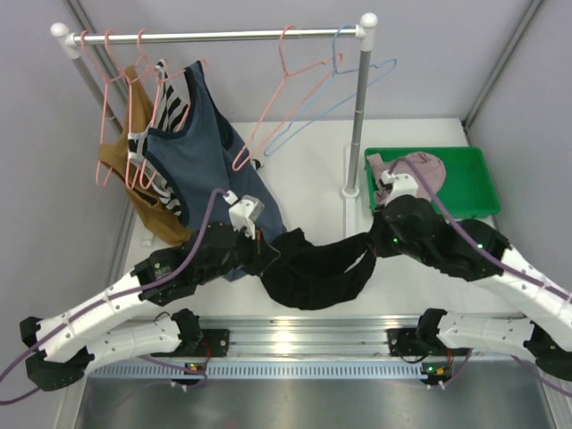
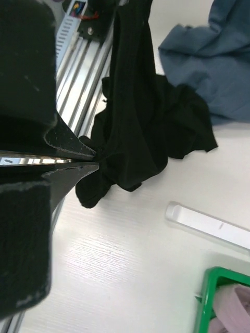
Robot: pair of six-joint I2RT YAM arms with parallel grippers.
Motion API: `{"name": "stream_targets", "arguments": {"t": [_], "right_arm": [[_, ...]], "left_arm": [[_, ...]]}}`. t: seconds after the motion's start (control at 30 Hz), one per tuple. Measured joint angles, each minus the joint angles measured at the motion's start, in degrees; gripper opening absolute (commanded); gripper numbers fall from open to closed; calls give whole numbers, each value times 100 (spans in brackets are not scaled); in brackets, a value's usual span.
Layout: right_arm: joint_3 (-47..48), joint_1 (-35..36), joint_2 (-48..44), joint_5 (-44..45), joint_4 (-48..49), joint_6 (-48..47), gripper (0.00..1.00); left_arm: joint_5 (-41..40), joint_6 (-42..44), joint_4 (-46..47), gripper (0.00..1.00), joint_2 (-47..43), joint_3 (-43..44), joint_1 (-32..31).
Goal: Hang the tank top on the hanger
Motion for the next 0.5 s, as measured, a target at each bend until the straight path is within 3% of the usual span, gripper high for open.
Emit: {"name": "stream_targets", "arguments": {"t": [0.17,0.4,0.5], "right_arm": [[-728,-210,798,-321,745,-79,0],[-1541,-1294,1751,-1012,1923,-380,0],[-1572,-1530,1856,-1091,2170,-413,0]], "left_arm": [[-17,-87,472,0,549,-444,280],[1029,-90,1744,0,1456,-1416,1891],[1397,-87,2131,0,1812,-1646,2275]]}}
